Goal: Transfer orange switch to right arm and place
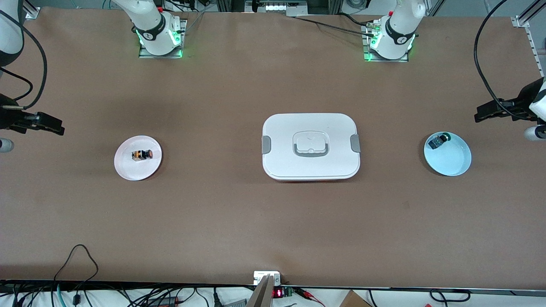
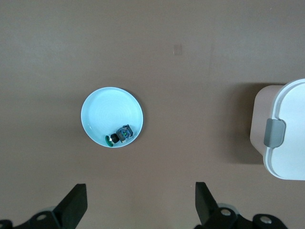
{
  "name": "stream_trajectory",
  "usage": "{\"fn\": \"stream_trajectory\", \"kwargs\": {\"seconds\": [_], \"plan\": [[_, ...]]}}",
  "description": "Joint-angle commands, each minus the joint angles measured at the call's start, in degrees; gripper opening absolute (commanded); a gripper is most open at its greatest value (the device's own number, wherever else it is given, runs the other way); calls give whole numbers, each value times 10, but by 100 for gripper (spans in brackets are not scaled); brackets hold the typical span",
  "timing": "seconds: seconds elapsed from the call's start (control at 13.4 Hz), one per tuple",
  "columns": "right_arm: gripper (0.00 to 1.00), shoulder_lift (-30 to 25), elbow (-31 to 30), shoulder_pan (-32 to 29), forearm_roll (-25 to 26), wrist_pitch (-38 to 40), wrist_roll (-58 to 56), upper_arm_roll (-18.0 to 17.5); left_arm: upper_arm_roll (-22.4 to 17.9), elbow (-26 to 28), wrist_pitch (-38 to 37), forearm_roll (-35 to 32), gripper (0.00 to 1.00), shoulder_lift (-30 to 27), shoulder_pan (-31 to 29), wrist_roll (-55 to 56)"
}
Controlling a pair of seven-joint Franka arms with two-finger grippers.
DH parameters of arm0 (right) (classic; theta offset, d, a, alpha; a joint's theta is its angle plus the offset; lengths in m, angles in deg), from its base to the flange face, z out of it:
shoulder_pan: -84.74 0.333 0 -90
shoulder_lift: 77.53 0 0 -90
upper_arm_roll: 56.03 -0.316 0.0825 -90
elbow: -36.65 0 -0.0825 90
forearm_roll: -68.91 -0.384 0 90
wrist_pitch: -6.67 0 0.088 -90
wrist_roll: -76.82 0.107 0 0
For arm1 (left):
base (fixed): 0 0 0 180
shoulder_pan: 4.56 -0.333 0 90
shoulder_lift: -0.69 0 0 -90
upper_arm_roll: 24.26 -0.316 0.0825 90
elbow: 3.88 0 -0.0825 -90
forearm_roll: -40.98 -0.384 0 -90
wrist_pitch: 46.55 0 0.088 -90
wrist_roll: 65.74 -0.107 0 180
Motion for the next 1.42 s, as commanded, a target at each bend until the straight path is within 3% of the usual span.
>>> {"fn": "stream_trajectory", "kwargs": {"seconds": [0.0, 0.22, 0.52, 0.75, 1.34], "plan": [[100, -50, -79, 3, 9, -60, -11, -1, -4, -11, 2, 3, 100, -1, -3, -3], [100, -67, -88, 4, 6, -46, 27, -2, -5, -12, -1, 5, 100, -1, -3, 5], [100, -114, -172, 3, 7, -104, 21, -2, 2, -13, -1, 1, 100, 3, 1, 4], [100, -108, -135, 3, 5, -59, 28, -2, 7, -13, 1, 1, 100, 2, 7, 3], [100, -103, -113, 3, 1, -54, 24, -2, 5, -16, 3, 6, 100, -3, 17, 4]]}}
